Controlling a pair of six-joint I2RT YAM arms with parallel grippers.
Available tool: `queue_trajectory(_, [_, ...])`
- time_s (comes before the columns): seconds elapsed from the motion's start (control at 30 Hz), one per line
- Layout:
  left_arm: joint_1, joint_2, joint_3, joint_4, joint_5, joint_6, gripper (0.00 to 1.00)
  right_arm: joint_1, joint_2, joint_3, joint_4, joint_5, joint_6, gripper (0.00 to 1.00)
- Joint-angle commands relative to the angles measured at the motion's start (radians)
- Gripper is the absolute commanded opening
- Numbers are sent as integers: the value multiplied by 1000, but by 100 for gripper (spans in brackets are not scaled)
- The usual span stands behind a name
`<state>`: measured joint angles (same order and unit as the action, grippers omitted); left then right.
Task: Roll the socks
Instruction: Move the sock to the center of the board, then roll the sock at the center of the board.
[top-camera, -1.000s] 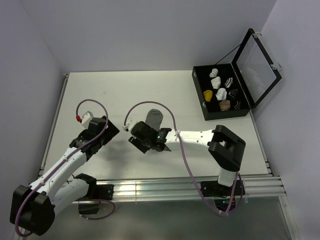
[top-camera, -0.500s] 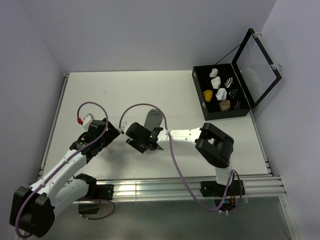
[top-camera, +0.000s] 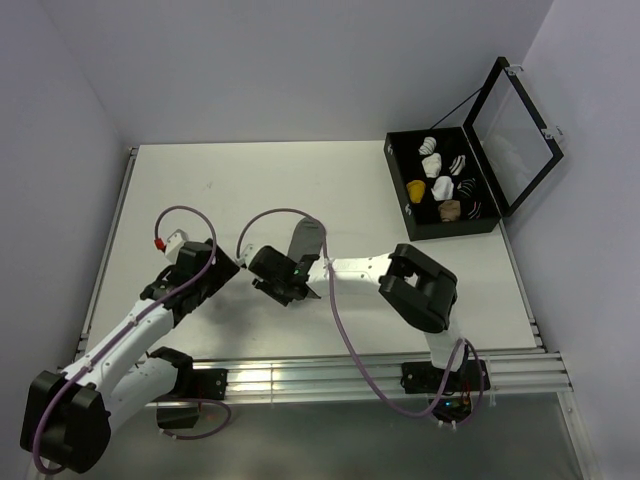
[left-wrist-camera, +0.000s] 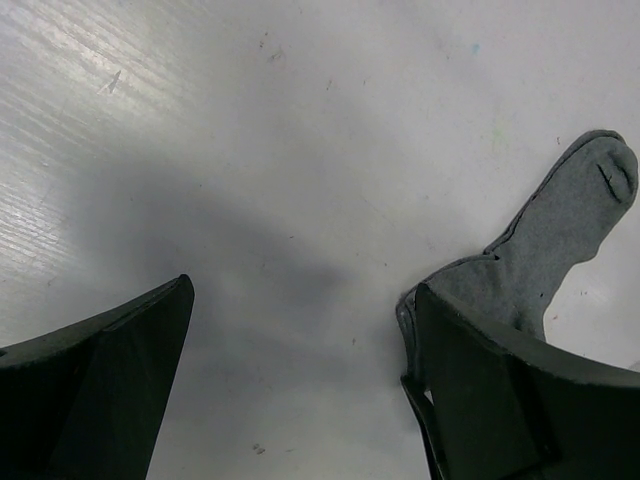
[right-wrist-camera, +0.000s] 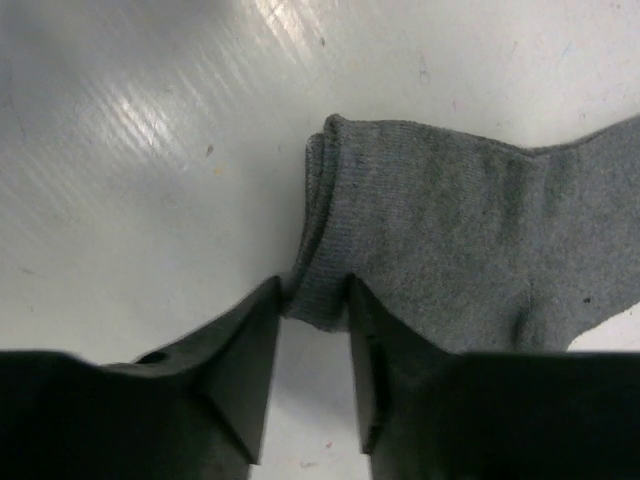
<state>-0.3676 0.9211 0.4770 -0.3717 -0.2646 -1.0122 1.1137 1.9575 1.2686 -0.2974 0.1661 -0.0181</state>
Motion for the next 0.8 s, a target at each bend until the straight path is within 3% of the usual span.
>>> queue_trajectory(0.0, [-2, 8, 8, 73, 33, -8, 98, 11, 49, 55, -46, -11, -25, 38])
queue_trajectory(0.07, [-2, 18, 8, 79, 44, -11, 98, 11, 70, 67, -65, -8, -23, 34])
queue_trajectory(0.23, [-2, 28, 3, 93, 67, -26, 98, 8, 73, 64, -68, -4, -5, 1])
queue_trajectory(0.43, [-2, 25, -23, 152, 125, -80, 96, -46, 37, 57, -51, -146, 61, 0])
queue_trajectory(0.77, [-13, 114, -25, 260, 211, -120, 93, -262, -39, -87, 153, -646, 251, 0])
